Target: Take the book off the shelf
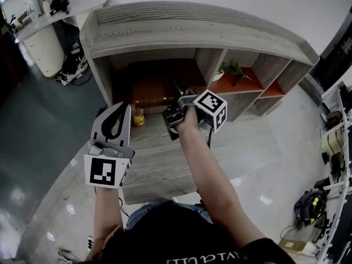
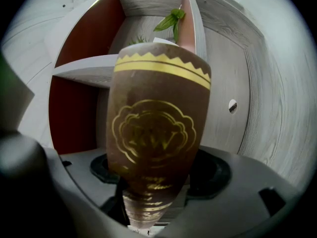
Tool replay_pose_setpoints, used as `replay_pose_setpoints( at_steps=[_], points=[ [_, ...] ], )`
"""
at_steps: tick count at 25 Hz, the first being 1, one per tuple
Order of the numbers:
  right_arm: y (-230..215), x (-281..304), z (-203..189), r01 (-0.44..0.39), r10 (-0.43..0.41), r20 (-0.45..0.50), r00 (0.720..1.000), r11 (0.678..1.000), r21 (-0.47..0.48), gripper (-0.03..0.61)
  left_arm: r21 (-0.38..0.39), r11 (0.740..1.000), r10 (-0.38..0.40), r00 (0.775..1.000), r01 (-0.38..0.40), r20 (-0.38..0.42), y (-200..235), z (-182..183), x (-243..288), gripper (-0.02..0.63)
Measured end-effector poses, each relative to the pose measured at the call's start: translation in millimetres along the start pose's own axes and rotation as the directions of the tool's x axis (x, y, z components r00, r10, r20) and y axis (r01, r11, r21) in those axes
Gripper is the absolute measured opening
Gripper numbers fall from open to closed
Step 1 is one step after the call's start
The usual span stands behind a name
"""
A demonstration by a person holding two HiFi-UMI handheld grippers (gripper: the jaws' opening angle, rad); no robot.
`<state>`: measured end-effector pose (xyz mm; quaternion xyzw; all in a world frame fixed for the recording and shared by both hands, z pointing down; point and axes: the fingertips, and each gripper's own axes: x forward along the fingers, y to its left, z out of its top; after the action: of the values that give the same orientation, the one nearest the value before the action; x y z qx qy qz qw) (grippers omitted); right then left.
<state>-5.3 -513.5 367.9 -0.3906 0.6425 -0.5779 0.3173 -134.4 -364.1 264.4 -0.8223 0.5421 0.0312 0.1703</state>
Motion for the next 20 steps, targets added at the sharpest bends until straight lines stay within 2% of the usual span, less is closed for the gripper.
replay_pose_setpoints(
  at_steps=[12, 17, 20],
  points=[
    [-1, -26, -3, -0.009, 0.009, 0.007, 1.000, 1.000, 0.004, 0.344, -0.007, 1.000, -0.008, 1.000, 0.008, -0.004, -11, 2, -13, 0.011],
    [2, -39, -7, -0.033, 0.033, 0.002, 0.999, 0.999, 0.003, 0.288, -0.008, 1.000, -0.018, 1.000, 0.018, -0.007, -20, 2, -20, 0.011],
    [2, -45, -8, -0.036, 0.036, 0.001, 0.999, 0.999, 0.007, 0.277, -0.002, 1.000, -0.026, 1.000, 0.026, -0.010, -25, 4, -23, 0.011]
  ],
)
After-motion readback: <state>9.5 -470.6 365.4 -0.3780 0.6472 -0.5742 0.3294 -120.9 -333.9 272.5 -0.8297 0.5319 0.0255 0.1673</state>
